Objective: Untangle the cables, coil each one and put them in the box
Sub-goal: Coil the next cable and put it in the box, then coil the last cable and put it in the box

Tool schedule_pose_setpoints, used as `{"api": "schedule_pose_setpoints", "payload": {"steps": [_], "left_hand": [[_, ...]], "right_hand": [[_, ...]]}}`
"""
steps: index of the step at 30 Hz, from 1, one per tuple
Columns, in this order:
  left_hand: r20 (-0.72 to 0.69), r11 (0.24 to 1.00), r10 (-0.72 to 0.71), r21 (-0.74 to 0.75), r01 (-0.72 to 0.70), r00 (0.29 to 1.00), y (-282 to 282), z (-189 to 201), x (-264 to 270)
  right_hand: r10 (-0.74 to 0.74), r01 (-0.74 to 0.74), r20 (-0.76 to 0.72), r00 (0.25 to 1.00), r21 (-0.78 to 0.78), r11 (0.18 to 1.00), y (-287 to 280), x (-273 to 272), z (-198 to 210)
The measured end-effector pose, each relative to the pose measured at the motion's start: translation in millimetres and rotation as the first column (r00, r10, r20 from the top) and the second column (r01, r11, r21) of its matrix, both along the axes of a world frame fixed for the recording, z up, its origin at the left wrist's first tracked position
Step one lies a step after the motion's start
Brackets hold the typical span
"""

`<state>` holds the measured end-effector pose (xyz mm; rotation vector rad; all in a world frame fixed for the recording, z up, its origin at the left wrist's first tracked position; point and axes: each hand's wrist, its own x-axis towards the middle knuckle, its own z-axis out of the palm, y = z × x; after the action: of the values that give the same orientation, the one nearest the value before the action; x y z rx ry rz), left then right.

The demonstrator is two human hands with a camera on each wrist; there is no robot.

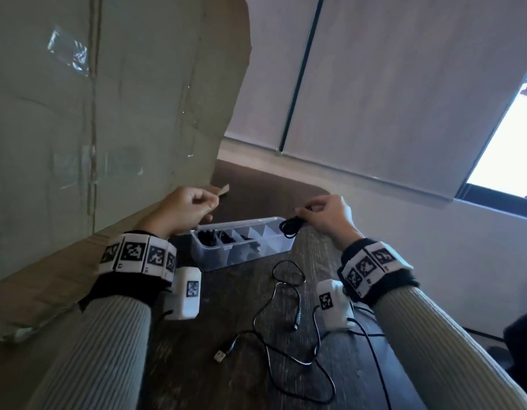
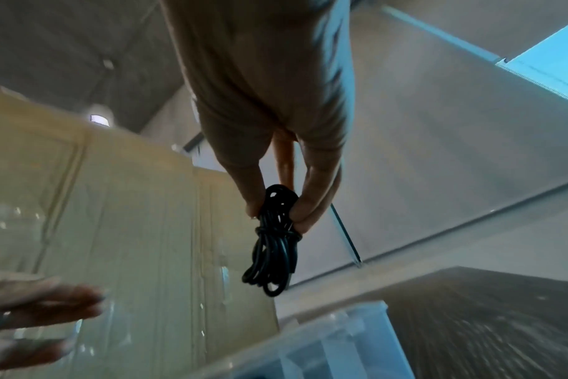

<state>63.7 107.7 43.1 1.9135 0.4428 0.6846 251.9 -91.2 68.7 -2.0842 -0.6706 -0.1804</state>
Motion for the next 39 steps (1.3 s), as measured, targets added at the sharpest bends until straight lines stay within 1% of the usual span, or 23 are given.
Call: {"api": "schedule_pose_setpoints", "payload": {"steps": [2, 3, 4, 6, 9, 11, 14, 16, 18, 19, 21, 23, 24, 26, 30, 33, 37, 39], "left_hand": [[-0.172, 0.998, 0.034, 0.055, -0.025, 0.985, 15.1, -17.8, 0.9], [-0.235, 0.997, 0.042, 0.066, -0.028, 0.971, 19.8, -24.9, 0.7], [-0.28, 0.998, 0.048, 0.056, -0.034, 0.959, 22.7, -30.4, 0.5], [-0.321, 0.998, 0.051, -0.011, -0.058, 0.946, 27.0, -38.6, 1.3], [-0.303, 0.986, 0.055, -0.135, -0.099, 0.951, 32.0, -46.4, 1.6], [-0.286, 0.969, 0.071, -0.206, -0.134, 0.956, 36.6, -50.6, -0.1], [-0.253, 0.946, 0.099, -0.275, -0.17, 0.962, 42.0, -53.9, -3.8], [-0.244, 0.941, 0.107, -0.289, -0.178, 0.964, 43.1, -53.4, -4.9], [-0.245, 0.943, 0.107, -0.284, -0.176, 0.964, 41.6, -51.6, -4.9], [-0.247, 0.943, 0.109, -0.28, -0.178, 0.963, 41.1, -50.8, -4.2], [-0.256, 0.945, 0.11, -0.271, -0.181, 0.96, 38.0, -48.5, -2.7], [-0.269, 0.952, 0.099, -0.255, -0.17, 0.958, 34.9, -46.1, -0.6], [-0.275, 0.956, 0.096, -0.244, -0.166, 0.957, 33.7, -45.1, 0.1], [-0.278, 0.96, 0.099, -0.224, -0.165, 0.955, 32.4, -43.3, 0.9], [-0.284, 0.963, 0.11, -0.208, -0.173, 0.953, 32.9, -42.9, 0.3], [-0.293, 0.962, 0.113, -0.208, -0.179, 0.949, 33.7, -43.1, -1.8], [-0.285, 0.962, 0.12, -0.202, -0.182, 0.951, 35.2, -43.8, -4.3], [-0.275, 0.963, 0.127, -0.195, -0.184, 0.953, 36.7, -43.4, -5.3]], "right_hand": [[0.003, -0.002, 0.016, 1.0, -0.093, 0.996, 13.7, 8.6, -4.8], [0.004, -0.002, 0.014, 1.0, -0.118, 0.993, 20.1, 12.5, -7.1], [0.003, -0.002, 0.008, 1.0, -0.134, 0.991, 25.9, 16.7, -9.3], [-0.006, 0.005, -0.004, 1.0, -0.139, 0.99, 37.1, 23.6, -13.8], [-0.048, 0.046, -0.029, 0.998, -0.072, 0.996, 52.1, 30.4, -20.7], [-0.063, 0.059, -0.055, 0.996, -0.083, 0.995, 61.8, 36.6, -26.7], [-0.035, 0.019, -0.064, 0.997, -0.243, 0.97, 74.7, 42.7, -39.9], [-0.025, 0.008, -0.041, 0.999, -0.365, 0.931, 82.0, 46.3, -48.6], [-0.013, 0.005, -0.016, 1.0, -0.442, 0.897, 86.3, 44.4, -51.1], [0.014, -0.012, 0.002, 1.0, -0.466, 0.885, 87.6, 42.3, -50.7], [0.122, -0.086, 0.036, 0.992, -0.517, 0.851, 90.0, 38.8, -49.4], [0.232, -0.155, 0.054, 0.971, -0.596, 0.788, 92.4, 35.4, -49.4], [0.25, -0.166, 0.049, 0.967, -0.624, 0.764, 93.6, 33.8, -51.1], [0.241, -0.149, 0.065, 0.968, -0.626, 0.766, 96.9, 33.7, -55.0], [0.167, -0.075, 0.112, 0.98, -0.57, 0.818, 101.5, 33.1, -55.3], [0.17, -0.077, 0.116, 0.979, -0.557, 0.827, 102.9, 32.6, -53.2], [0.065, -0.003, 0.14, 0.988, -0.402, 0.916, 90.8, 45.4, -59.7], [0.053, -0.001, 0.126, 0.991, -0.385, 0.923, 81.6, 50.1, -61.7]]}}
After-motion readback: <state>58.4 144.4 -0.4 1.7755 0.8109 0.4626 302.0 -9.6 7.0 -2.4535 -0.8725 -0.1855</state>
